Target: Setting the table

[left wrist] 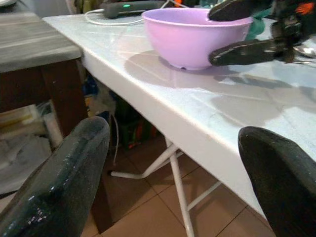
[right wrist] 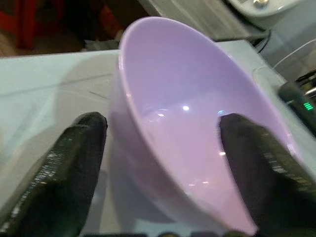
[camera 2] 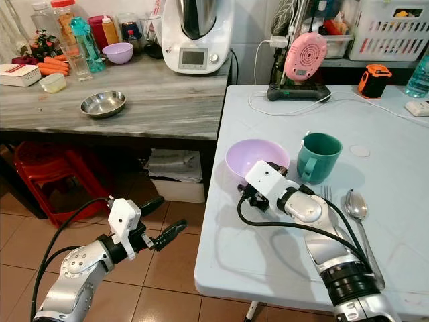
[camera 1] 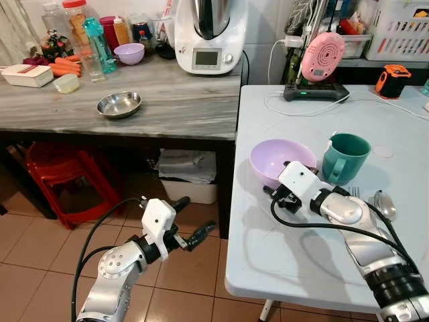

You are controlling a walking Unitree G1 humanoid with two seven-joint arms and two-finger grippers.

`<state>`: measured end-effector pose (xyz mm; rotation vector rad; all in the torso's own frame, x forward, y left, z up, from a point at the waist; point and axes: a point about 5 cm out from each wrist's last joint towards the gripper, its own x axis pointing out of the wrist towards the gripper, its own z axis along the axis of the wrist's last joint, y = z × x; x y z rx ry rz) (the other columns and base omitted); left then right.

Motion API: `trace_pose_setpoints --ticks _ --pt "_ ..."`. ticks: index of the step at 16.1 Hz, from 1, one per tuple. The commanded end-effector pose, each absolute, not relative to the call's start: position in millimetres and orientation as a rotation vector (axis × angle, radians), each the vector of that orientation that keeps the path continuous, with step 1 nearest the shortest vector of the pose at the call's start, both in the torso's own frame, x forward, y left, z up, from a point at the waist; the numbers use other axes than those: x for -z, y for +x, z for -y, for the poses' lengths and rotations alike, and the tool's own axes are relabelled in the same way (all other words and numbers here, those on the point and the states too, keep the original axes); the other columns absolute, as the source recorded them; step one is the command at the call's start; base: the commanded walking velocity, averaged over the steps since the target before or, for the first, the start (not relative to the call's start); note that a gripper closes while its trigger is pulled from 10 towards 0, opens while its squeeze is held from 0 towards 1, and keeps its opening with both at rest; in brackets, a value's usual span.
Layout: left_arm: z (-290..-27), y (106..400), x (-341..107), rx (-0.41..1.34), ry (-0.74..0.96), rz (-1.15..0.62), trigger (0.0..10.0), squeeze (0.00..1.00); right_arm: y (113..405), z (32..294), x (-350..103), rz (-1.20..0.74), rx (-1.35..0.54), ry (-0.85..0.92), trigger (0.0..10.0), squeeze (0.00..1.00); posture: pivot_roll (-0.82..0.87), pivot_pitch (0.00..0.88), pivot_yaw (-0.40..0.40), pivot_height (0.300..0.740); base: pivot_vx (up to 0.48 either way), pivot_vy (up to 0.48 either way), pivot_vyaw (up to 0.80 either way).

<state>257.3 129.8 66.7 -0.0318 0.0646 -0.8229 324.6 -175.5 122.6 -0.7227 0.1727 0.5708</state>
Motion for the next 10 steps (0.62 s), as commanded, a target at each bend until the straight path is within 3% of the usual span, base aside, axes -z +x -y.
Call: trace_pose_setpoints --ticks 1,10 --pt "-131.3 256.3 -71.4 0.835 -0.017 -0.044 10.0 0.00 328.4 171.9 -126.3 -0.153 -0.583 -0.775 0.2 0.00 -0.07 0.000 0.070 0.740 0.000 0.000 0.00" --pt "-127.4 253.8 -79.3 0.867 -0.027 -0.028 10.0 0.00 328.2 174.2 -120.1 -0.149 -0.585 -0.817 0.0 0.00 -0.07 0.000 0.075 0.740 0.000 0.000 0.00"
